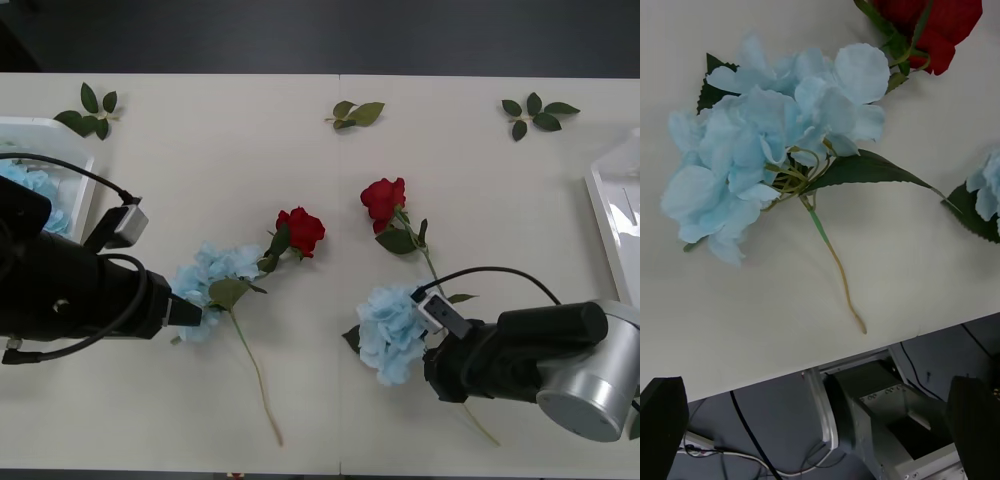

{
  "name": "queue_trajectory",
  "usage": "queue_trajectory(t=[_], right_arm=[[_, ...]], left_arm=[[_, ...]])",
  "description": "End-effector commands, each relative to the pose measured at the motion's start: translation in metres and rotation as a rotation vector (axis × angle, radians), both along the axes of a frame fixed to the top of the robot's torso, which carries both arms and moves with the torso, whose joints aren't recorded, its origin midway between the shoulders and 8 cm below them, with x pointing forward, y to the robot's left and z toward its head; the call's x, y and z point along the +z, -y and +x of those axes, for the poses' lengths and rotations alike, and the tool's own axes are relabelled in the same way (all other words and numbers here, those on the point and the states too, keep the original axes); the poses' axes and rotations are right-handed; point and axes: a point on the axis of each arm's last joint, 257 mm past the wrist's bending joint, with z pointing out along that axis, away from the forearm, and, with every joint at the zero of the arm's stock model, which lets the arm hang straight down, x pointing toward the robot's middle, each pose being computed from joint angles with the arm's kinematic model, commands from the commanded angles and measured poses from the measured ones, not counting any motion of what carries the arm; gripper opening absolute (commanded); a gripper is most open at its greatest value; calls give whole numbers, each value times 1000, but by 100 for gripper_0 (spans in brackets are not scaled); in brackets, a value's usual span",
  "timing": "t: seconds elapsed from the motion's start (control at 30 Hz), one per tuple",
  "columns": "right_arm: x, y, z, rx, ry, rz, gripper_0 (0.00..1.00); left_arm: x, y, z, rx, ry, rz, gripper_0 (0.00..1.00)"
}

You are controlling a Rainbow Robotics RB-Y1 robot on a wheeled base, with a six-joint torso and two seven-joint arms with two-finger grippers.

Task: Put the red flowers into the right box and the blue flowers into the left box

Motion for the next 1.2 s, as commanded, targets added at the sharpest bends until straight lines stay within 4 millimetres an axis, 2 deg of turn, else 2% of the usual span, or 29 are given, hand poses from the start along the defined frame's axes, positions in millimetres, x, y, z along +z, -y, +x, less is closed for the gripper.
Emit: queue_trajectory(t=[0.03, 0.27, 0.3, 0.4, 0.63, 0.7, 0.73, 0.87, 0.97, 1.2], right_arm=[[39, -12, 14, -29, 9, 128, 0], [110, -53, 30, -7, 12, 334, 0], [114, -58, 30, -2, 5, 353, 0], [149, -76, 37, 7, -55, 487, 0], [220, -103, 63, 132, 0, 642, 0], [224, -105, 65, 139, 6, 656, 0], [240, -114, 72, 160, 25, 711, 0], [261, -129, 85, 199, 75, 786, 0], [274, -138, 91, 222, 107, 838, 0], [288, -156, 98, 273, 178, 907, 0]], left_arm=[[-10, 11, -8, 87, -16, 9, 100], [-32, 27, -7, 184, -22, 39, 100], [-34, 28, -8, 190, -24, 41, 100], [-41, 39, -7, 217, -12, 44, 100], [-59, 55, 5, 269, 37, 35, 100], [-60, 57, 7, 275, 37, 29, 100], [-65, 60, 12, 277, 45, 18, 100], [-69, 59, 22, 252, 79, 9, 100], [-64, 54, 25, 191, 108, 34, 100], [-44, 48, 29, 34, 126, 20, 100]])
